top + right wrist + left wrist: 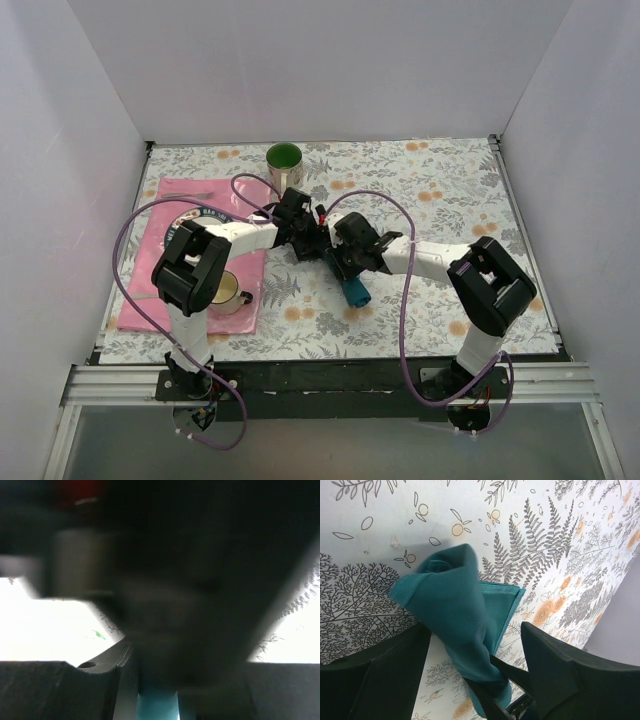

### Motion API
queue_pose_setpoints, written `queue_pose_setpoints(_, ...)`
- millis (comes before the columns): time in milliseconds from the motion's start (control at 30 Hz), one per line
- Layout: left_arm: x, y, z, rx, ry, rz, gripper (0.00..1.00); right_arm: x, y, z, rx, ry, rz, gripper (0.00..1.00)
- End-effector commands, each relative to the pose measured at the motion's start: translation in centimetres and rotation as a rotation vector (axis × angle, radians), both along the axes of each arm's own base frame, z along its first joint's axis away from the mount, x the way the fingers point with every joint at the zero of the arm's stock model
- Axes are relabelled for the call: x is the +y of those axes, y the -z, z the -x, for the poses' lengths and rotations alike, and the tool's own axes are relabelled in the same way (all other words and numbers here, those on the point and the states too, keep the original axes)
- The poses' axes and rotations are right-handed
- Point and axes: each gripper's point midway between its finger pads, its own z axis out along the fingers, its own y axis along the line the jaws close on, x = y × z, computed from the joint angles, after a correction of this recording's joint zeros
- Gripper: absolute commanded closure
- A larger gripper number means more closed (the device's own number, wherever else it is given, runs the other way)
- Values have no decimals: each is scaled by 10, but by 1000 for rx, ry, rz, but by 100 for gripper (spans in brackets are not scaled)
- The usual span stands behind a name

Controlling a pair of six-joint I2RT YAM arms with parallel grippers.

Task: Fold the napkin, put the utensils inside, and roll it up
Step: Roll the napkin with the utensil

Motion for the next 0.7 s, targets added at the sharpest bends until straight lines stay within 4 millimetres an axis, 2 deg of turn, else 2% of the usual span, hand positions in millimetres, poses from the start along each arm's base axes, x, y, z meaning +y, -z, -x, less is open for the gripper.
queue_pose_setpoints(0, 31, 42, 42, 123, 20, -159, 26, 15, -6, 13, 171, -9, -247, 65)
queue_pose_setpoints(167, 18, 50, 38, 132, 41, -164, 26, 12, -14, 18, 327, -3, -464, 66)
queue_pose_setpoints(367, 20, 65, 36, 150, 28, -202, 30, 6, -29, 13, 446, -1, -700, 66)
queue_pose_setpoints(500, 21, 70, 33, 144, 27, -222, 35, 7, -33, 19, 565, 0, -817, 67)
queue_pose_setpoints(667, 19, 68, 31, 125, 37, -233, 41, 8, -36, 21, 613, 1, -898, 67)
